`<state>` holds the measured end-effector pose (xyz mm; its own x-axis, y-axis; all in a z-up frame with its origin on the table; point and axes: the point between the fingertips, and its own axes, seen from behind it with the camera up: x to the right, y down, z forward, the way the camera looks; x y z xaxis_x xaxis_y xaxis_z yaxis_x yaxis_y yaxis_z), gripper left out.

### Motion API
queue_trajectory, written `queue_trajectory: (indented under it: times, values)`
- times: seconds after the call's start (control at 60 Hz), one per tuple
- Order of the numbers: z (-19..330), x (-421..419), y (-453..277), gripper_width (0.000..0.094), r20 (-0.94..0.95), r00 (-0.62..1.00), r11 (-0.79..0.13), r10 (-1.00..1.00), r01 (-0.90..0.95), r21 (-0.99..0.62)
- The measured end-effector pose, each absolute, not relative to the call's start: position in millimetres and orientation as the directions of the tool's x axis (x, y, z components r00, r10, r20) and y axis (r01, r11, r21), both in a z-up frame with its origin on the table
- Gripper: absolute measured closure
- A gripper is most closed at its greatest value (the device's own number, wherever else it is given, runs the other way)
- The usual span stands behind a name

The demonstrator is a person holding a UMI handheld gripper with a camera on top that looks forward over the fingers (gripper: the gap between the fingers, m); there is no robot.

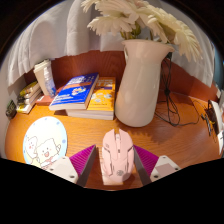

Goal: Arrange mouse

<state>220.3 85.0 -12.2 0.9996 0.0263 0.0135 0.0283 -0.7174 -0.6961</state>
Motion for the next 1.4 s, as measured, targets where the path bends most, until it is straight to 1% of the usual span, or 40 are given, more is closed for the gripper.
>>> queue_trajectory:
  times: [0.067, 0.117, 0.167, 0.2, 0.217, 0.25, 0.3, 0.35, 0.367, 0.45, 0.483, 0.55, 0.633, 0.817, 0.883, 0.933, 0.983, 1.05, 1.083, 1.133, 1.233, 1.267, 1.317, 1.333, 1.35, 1.367, 1.4]
  values:
    - [-14.0, 220.1, 90.2, 0.0219, 0.018, 1.000, -0.721, 0.020, 0.026, -0.693]
    - [-14.5, 219.3, 93.8, 0.0308, 0.017, 1.000, -0.718, 0.019, 0.026, -0.696]
    - [-15.0, 217.9, 95.5, 0.0335, 0.020, 0.999, -0.717, 0.028, 0.034, -0.696]
    - [-15.0, 217.6, 95.7, 0.0384, 0.025, 0.999, -0.717, 0.030, 0.039, -0.696]
    - [-15.4, 217.0, 95.7, 0.0390, 0.024, 0.999, -0.717, 0.031, 0.039, -0.696]
    - [-15.3, 217.2, 95.1, 0.0444, 0.025, 0.999, -0.717, 0.030, 0.038, -0.696]
    - [-16.2, 217.8, 94.1, 0.0493, 0.033, 0.999, -0.722, 0.026, 0.042, -0.691]
    - [-16.3, 218.4, 92.9, 0.0515, 0.041, 0.999, -0.732, 0.015, 0.039, -0.680]
    - [-16.4, 218.3, 91.9, 0.0539, 0.041, 0.999, -0.737, 0.008, 0.034, -0.675]
    - [-10.0, 215.7, 86.4, 0.0538, 0.030, 0.999, -0.753, -0.026, 0.000, -0.658]
    - [1.2, 213.5, 85.3, 0.0539, 0.018, 0.999, -0.746, -0.048, -0.024, -0.666]
    - [35.9, 210.0, 84.2, 0.0538, 0.024, 0.996, -0.710, -0.081, -0.041, -0.703]
    - [89.1, 194.0, 87.2, 0.0537, 0.025, 0.993, -0.648, -0.115, -0.056, -0.759]
    - [209.3, 128.8, 99.5, 0.0535, 0.024, 0.994, -0.498, -0.110, -0.035, -0.866]
    - [235.2, 97.6, 104.0, 0.0532, 0.004, 0.995, -0.462, -0.095, -0.041, -0.886]
    - [243.7, 71.6, 109.0, 0.0532, -0.006, 0.997, -0.442, -0.076, -0.039, -0.896]
    - [237.9, 48.9, 114.7, 0.0532, -0.004, 0.999, -0.450, -0.054, -0.028, -0.893]
    - [212.3, 20.3, 120.4, 0.0532, -0.011, 0.999, -0.482, -0.030, -0.024, -0.876]
    - [190.8, 7.6, 121.6, 0.0533, -0.019, 1.000, -0.501, -0.020, -0.027, -0.865]
    - [155.8, -3.6, 121.6, 0.0534, -0.014, 1.000, -0.556, -0.020, -0.023, -0.831]
    - [79.2, -8.7, 112.9, 0.0536, 0.005, 1.000, -0.652, -0.028, -0.015, -0.758]
    - [59.3, -10.8, 108.0, 0.0538, -0.001, 0.999, -0.679, -0.040, -0.028, -0.733]
    - [36.6, -10.1, 102.1, 0.0539, 0.001, 0.999, -0.704, -0.049, -0.034, -0.709]
    - [30.0, -9.0, 100.1, 0.0581, 0.005, 0.999, -0.712, -0.050, -0.032, -0.702]
    - [24.0, -7.8, 98.1, 0.0582, 0.010, 0.999, -0.718, -0.052, -0.030, -0.695]
    - [18.6, -6.7, 96.2, 0.0539, 0.016, 0.998, -0.724, -0.054, -0.028, -0.689]
    - [9.0, -4.0, 92.5, 0.0539, 0.021, 0.998, -0.734, -0.059, -0.029, -0.678]
